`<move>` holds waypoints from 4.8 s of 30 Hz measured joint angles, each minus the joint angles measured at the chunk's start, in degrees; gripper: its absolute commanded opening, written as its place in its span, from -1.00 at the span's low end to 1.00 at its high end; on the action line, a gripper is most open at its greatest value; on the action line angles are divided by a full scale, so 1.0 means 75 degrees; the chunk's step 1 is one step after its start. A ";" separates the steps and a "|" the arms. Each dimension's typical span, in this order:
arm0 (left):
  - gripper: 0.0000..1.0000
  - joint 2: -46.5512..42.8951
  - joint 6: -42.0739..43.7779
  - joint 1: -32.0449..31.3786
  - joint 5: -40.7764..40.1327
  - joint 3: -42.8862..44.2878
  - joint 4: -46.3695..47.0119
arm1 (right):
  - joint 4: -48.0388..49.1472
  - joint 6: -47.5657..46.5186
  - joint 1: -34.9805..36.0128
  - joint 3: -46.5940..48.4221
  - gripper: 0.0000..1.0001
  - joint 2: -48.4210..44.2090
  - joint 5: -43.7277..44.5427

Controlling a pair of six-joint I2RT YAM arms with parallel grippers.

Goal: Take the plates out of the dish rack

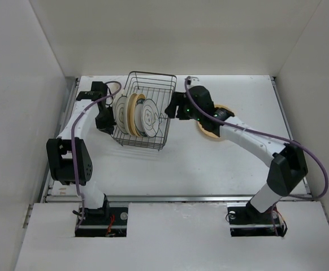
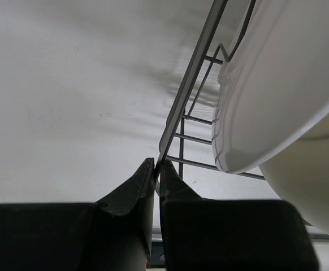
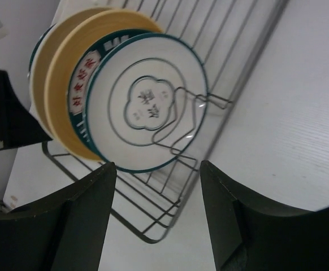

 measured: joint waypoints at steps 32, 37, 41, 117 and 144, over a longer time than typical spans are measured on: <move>-1.00 -0.0396 0.0090 -0.0152 0.0822 -0.0583 0.0501 | -0.1105 -0.0653 0.2002 0.3357 -0.23 0.3340 0.2859; -0.87 -0.0137 -0.0006 -0.0431 0.0093 -0.0160 0.0073 | -0.1276 -0.0627 0.2014 0.3882 -0.32 0.3812 0.3069; -0.62 -0.0012 -0.0134 -0.0525 -0.0251 0.0050 -0.0216 | -0.1396 -0.0629 0.2014 0.4144 -0.38 0.4036 0.3118; 0.42 0.0245 0.1335 -0.1827 -0.0560 0.4258 -0.1757 | -0.2873 0.1559 0.3611 -0.2620 0.46 -0.0356 0.4342; 0.06 0.1848 0.0959 -0.2206 -0.2981 0.4540 -0.1335 | -0.2844 0.1999 0.3608 -0.2623 0.49 -0.3072 0.4916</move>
